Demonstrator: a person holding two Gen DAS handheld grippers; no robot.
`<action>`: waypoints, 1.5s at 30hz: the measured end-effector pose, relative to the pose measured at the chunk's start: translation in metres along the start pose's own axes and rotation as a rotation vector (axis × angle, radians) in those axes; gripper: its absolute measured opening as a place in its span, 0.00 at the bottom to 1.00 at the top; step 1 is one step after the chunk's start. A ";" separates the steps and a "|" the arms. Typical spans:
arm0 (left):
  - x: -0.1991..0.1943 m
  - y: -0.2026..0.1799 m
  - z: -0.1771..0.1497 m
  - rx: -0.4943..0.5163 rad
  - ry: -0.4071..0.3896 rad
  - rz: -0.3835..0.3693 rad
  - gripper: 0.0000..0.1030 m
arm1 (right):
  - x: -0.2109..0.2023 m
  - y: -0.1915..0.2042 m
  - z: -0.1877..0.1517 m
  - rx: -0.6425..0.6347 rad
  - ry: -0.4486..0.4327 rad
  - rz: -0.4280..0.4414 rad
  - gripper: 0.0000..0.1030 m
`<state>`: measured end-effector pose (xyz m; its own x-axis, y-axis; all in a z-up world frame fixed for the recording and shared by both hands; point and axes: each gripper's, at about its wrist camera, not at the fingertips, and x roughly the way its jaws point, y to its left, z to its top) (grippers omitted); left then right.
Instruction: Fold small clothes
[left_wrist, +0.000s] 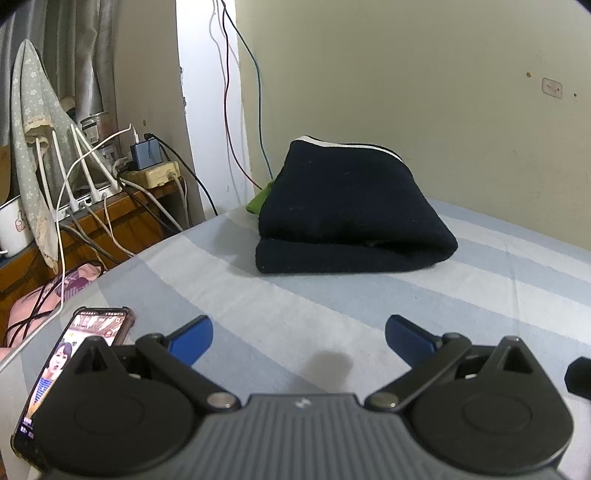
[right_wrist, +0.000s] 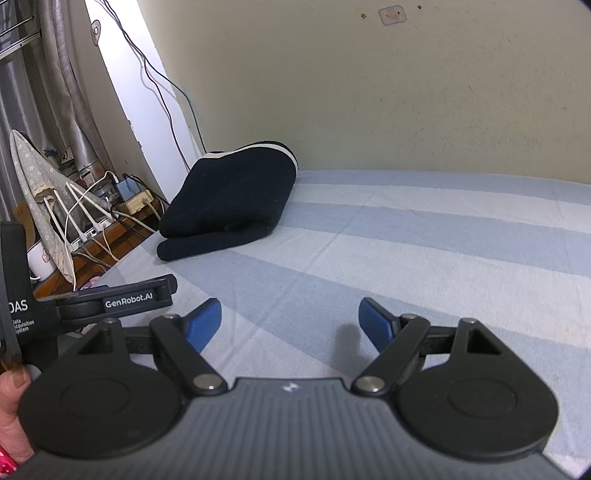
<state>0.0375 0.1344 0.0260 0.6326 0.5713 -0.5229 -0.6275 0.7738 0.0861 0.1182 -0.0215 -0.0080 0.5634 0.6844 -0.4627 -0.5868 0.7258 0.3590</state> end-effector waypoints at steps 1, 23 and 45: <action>0.001 0.001 0.000 -0.001 0.002 0.000 1.00 | 0.000 0.000 0.000 0.001 0.000 0.000 0.81; 0.004 0.005 0.001 -0.009 0.046 0.022 1.00 | 0.000 0.000 0.000 0.002 0.001 0.000 0.82; 0.000 0.010 0.001 -0.044 0.029 -0.046 1.00 | 0.000 -0.001 0.000 0.003 0.002 0.001 0.82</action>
<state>0.0315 0.1423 0.0274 0.6485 0.5264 -0.5498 -0.6176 0.7861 0.0242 0.1184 -0.0219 -0.0084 0.5617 0.6852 -0.4636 -0.5859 0.7251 0.3619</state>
